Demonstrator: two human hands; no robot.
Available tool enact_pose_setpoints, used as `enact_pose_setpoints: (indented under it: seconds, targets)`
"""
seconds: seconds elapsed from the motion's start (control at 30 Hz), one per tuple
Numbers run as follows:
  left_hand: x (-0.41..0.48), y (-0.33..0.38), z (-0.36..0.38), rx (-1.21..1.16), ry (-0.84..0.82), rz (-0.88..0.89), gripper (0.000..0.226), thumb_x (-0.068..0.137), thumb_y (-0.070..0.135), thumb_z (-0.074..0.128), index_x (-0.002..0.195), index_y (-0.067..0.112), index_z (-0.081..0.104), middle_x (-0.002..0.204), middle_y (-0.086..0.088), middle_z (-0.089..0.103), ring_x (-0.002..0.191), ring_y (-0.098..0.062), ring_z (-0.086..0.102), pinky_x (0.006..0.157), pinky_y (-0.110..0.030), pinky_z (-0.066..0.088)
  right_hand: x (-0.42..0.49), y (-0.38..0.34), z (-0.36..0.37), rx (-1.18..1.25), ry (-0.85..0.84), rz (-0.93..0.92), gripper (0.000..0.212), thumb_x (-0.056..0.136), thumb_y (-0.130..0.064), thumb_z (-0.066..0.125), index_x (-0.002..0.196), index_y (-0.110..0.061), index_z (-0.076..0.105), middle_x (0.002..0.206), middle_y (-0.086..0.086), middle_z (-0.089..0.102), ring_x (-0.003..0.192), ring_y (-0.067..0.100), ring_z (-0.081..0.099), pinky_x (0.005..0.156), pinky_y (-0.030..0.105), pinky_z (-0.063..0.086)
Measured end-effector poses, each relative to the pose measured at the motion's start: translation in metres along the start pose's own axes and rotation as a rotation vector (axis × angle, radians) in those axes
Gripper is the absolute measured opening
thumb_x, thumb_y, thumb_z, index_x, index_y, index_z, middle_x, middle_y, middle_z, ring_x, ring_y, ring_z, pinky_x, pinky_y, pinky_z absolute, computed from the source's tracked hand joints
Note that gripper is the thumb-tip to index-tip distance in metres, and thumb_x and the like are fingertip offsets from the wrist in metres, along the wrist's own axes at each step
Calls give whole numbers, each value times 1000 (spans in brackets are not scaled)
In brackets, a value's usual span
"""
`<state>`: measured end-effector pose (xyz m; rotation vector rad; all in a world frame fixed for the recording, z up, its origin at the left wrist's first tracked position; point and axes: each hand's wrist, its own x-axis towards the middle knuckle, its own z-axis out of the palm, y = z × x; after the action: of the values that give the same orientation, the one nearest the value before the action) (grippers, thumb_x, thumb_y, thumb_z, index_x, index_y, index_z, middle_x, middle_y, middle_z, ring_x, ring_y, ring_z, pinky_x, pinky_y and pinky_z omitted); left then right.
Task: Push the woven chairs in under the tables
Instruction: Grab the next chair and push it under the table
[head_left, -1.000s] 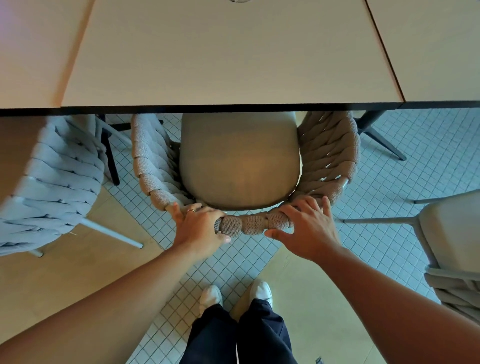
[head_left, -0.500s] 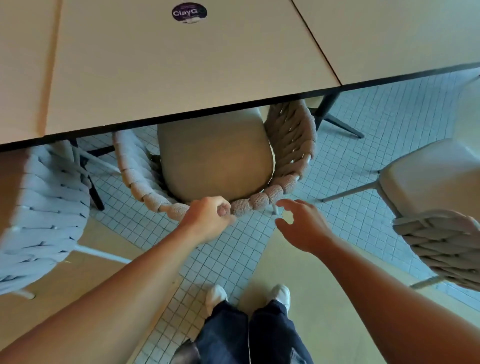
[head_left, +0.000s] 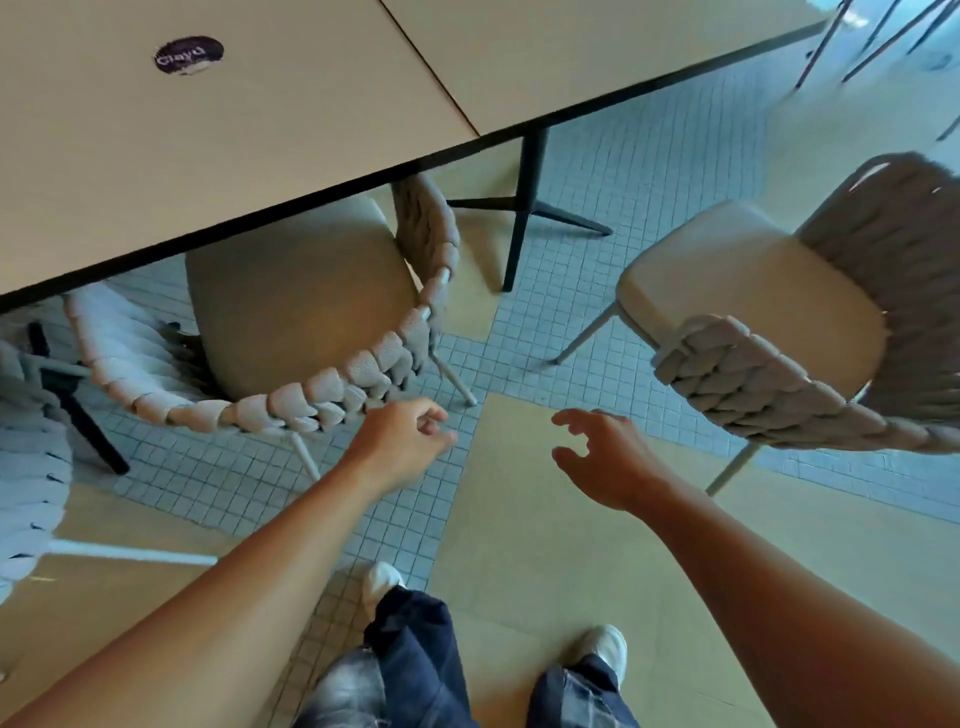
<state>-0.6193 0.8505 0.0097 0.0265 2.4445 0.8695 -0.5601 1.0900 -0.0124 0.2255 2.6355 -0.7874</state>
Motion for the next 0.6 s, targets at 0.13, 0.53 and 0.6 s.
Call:
enact_pose_setpoints:
  seconds: [0.13, 0.53, 0.6]
  targets:
    - [-13, 59, 62, 12, 6, 10, 31, 85, 35, 69, 112, 21, 65, 94, 9, 64, 86, -6, 59, 66, -18, 43, -36, 77, -35, -7, 21, -3, 45, 93, -30, 64, 136, -23, 54, 129, 7, 60, 115, 23, 56, 96, 34, 44]
    - [-26, 219, 225, -54, -113, 92, 32, 84, 29, 68, 114, 21, 63, 99, 4, 65, 93, -13, 61, 66, -19, 46, -105, 260, -138, 6, 150, 96, 42, 86, -26, 69, 127, -20, 63, 125, 5, 64, 107, 22, 60, 90, 36, 49]
    - [-14, 248, 249, -53, -143, 113, 30, 83, 29, 68, 112, 22, 63, 98, 4, 65, 92, -13, 61, 64, -18, 45, -107, 291, -159, 12, 200, 98, 40, 84, -25, 70, 123, -21, 65, 119, 4, 66, 103, 22, 61, 86, 43, 53]
